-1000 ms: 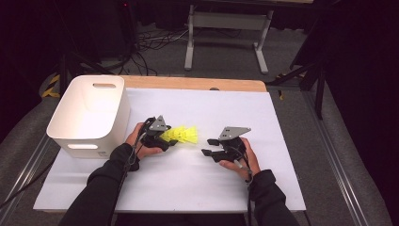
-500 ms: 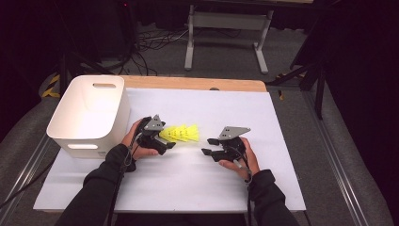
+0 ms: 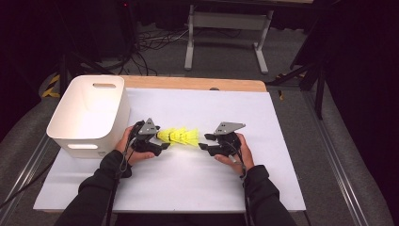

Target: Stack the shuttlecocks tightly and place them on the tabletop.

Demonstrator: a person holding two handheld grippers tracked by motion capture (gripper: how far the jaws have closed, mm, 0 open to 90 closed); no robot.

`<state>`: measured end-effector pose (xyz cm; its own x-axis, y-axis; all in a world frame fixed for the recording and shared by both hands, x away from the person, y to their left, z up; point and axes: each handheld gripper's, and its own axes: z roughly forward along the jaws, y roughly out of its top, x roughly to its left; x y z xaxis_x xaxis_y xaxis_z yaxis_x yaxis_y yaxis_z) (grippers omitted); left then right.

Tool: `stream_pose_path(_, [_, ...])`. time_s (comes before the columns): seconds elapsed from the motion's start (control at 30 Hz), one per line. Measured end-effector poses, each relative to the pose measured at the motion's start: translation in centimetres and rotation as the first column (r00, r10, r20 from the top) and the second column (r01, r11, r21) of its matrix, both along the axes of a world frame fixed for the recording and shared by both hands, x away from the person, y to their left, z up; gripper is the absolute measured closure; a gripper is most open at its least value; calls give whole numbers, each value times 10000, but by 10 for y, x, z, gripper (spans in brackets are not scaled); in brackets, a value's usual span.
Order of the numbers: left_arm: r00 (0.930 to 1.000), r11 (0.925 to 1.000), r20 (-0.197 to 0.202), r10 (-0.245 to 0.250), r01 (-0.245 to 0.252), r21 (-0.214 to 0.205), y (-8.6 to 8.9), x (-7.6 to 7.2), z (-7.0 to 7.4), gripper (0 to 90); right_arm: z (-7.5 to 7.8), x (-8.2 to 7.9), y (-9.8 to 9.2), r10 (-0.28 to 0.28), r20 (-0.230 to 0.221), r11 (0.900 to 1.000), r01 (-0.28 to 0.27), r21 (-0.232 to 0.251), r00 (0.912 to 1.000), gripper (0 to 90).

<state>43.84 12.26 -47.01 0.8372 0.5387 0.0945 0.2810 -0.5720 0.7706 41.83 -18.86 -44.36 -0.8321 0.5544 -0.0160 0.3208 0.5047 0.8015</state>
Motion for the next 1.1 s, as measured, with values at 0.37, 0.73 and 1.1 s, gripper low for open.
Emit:
stream_pose_path(0.37, [9997,9998,207,103,-99,-195,-4,0,-2,262,0,0,-2,-16,-100,10000,16,31,9999,552])
stream_pose_path(0.73, [9995,9991,287,92,-79,-423,-4,-1,0,255,-1,0,2,90,-63,9999,-90,-57,9999,582])
stream_pose_path(1.1, [10000,10000,42,19,-19,-63,1,-5,0,149,-5,11,20,13,-187,9997,-17,-226,9998,637])
